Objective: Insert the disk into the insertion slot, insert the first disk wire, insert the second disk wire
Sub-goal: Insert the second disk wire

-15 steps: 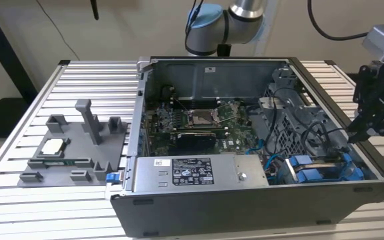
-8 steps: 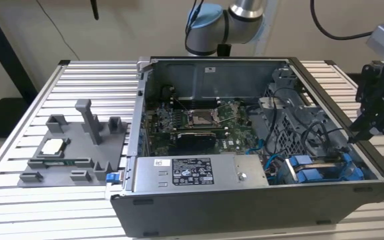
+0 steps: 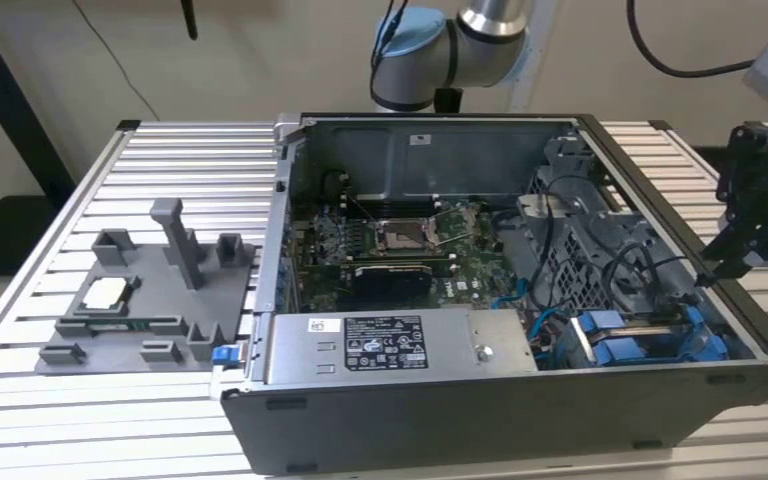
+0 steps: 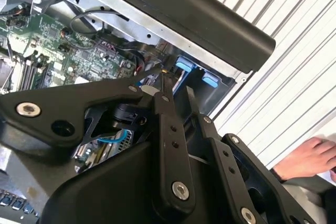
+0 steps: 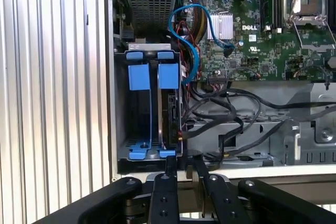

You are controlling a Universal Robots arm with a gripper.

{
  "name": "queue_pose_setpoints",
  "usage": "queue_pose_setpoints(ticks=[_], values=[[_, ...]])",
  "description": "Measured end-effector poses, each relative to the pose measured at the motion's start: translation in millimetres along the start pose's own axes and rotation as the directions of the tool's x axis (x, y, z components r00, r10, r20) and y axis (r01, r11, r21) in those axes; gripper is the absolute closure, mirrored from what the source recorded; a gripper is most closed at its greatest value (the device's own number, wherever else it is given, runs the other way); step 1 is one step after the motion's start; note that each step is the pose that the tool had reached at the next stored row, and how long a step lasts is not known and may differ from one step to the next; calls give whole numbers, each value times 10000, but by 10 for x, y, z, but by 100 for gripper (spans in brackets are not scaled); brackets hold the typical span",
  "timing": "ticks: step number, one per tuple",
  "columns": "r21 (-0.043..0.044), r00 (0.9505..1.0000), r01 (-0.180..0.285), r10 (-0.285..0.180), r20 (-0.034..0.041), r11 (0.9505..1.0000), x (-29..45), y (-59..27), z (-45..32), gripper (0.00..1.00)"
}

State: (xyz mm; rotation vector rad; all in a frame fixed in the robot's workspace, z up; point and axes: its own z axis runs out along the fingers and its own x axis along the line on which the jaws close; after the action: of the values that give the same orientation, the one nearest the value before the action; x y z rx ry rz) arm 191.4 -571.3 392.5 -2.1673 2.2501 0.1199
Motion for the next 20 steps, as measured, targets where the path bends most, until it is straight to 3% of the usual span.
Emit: queue_pose_setpoints(ticks=[12,15,20], values=[[-32,10000,0,0,15,10000,-5,-17,0,73],[-38,9999,3,-2,144,10000,-4,-27,21,73],[-42,9996,-31,32,296,10000,-2,-75,78,73]])
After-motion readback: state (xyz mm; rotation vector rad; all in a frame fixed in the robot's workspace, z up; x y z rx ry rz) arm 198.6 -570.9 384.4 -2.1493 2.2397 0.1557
